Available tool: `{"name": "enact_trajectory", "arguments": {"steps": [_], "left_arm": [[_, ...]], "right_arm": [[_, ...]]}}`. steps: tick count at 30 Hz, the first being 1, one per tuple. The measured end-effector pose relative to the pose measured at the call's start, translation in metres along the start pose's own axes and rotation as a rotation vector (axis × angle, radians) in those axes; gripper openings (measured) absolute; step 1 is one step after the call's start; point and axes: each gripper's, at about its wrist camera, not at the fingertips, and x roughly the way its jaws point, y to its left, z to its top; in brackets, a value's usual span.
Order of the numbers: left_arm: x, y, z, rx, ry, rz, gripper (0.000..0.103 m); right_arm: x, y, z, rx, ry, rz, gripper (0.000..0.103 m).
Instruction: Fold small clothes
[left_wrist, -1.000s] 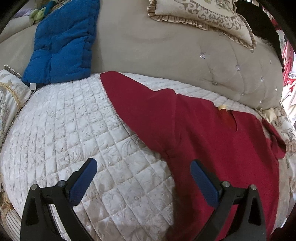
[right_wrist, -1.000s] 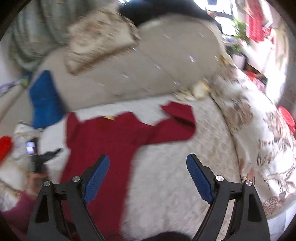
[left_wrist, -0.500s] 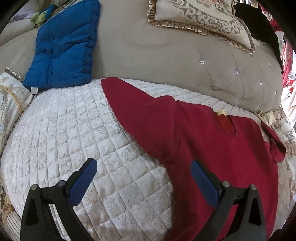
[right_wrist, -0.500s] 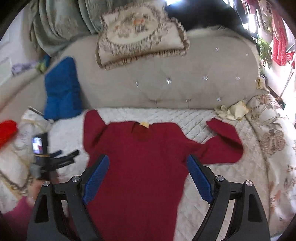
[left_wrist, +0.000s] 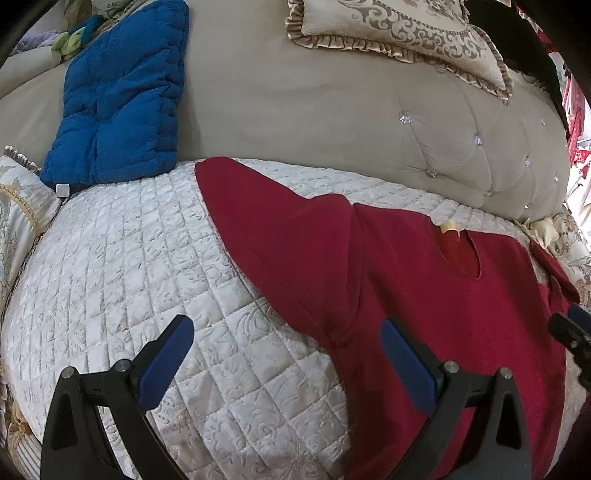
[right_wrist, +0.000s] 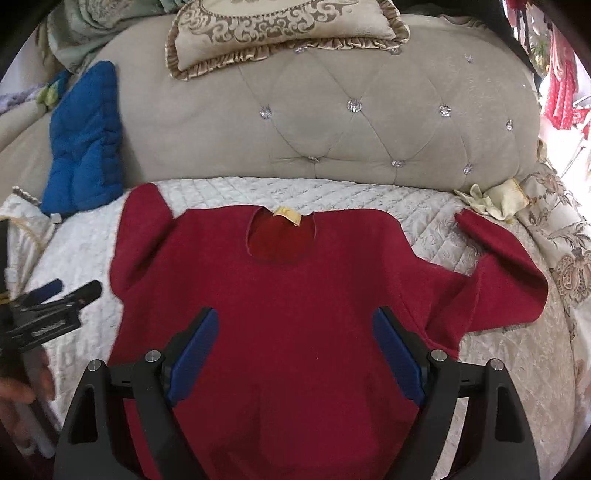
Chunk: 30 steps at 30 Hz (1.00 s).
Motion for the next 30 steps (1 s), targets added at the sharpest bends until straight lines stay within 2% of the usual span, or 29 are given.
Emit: {"name": "enact_trajectory", "arguments": {"steps": [5,12,30], "left_arm": [[0.006,-0.001,0.0,0.006,0.009,0.011,0.102],[0.012,-0.003,0.001,0.005,0.014,0.014,0.102],[0.018,-0.003,0.002,0.006,0.021,0.021,0.102]], "right_arm": [[0.022,0.004,-0.002,0.044,0.022,0.019,0.067],[0.04,0.013,-0.004,0.027,0.029,0.002,0.067],[0.06,0.027,-0.008,0.028,0.058,0.018,0.067]]}}
